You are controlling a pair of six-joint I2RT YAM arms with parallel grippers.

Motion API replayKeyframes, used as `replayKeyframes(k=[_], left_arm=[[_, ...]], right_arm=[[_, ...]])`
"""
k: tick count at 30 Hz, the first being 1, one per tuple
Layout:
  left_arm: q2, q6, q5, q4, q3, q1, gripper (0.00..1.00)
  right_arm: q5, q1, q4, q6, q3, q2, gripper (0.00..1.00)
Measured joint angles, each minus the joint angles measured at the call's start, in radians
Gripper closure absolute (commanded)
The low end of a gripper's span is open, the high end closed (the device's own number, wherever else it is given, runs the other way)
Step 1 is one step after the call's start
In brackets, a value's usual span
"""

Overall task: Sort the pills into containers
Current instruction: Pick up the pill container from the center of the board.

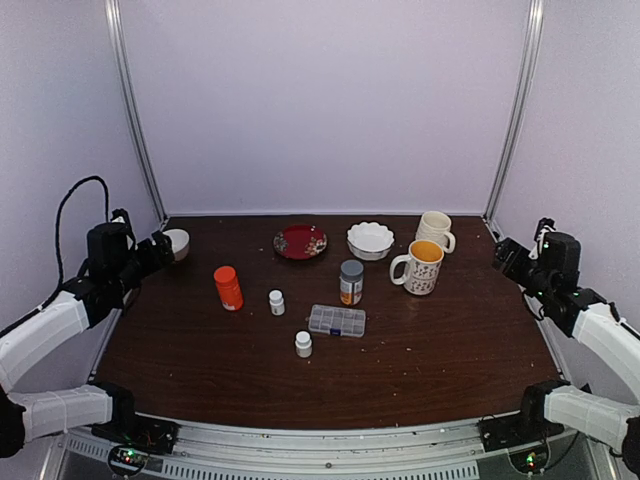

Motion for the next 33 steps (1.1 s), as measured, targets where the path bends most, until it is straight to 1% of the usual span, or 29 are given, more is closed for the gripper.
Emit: replayKeyframes(k=[3, 5, 7, 9, 11, 15, 17, 20, 23, 29, 33], left_arm=[[-0.016, 0.016, 0.028, 0.003, -0.006, 0.0, 0.03], [-0.026, 0.047, 0.079, 0.016, -0.014, 0.0, 0.02], [-0.031, 0.083, 0.166, 0.039, -0.022, 0.0, 0.04], [-0.031, 0.108, 0.266, 0.071, -0.029, 0.0, 0.09], [-0.03, 0.131, 0.371, 0.104, -0.034, 0.0, 0.11], [-0.029, 0.161, 0.517, 0.163, -0.034, -0.018, 0.07], [-0.025, 0.174, 0.566, 0.184, -0.034, -0.038, 0.06], [-0.008, 0.188, 0.613, 0.204, -0.034, -0.064, 0.06], [0.014, 0.205, 0.638, 0.212, -0.034, -0.1, 0.06], [0.045, 0.247, 0.624, 0.193, -0.034, -0.191, 0.06], [0.068, 0.263, 0.608, 0.178, -0.034, -0.238, 0.06]], right_arm=[[-0.021, 0.0, -0.004, -0.007, 0.001, 0.012, 0.02], [-0.054, 0.0, -0.006, -0.016, 0.003, 0.019, 0.03], [-0.095, 0.0, -0.005, -0.026, 0.005, 0.023, 0.02], [-0.135, 0.003, -0.005, -0.033, 0.007, 0.023, 0.02], [-0.16, 0.015, -0.013, -0.05, 0.016, 0.023, 0.01], [-0.196, 0.092, -0.024, -0.101, 0.048, 0.029, 0.0], [-0.208, 0.171, -0.026, -0.141, 0.069, 0.04, 0.0], [-0.229, 0.307, -0.009, -0.206, 0.08, 0.066, 0.0], [-0.267, 0.408, 0.023, -0.271, 0.082, 0.119, 0.0], [-0.27, 0.554, 0.083, -0.387, 0.111, 0.308, 0.0], [-0.28, 0.633, 0.122, -0.498, 0.126, 0.407, 0.0]])
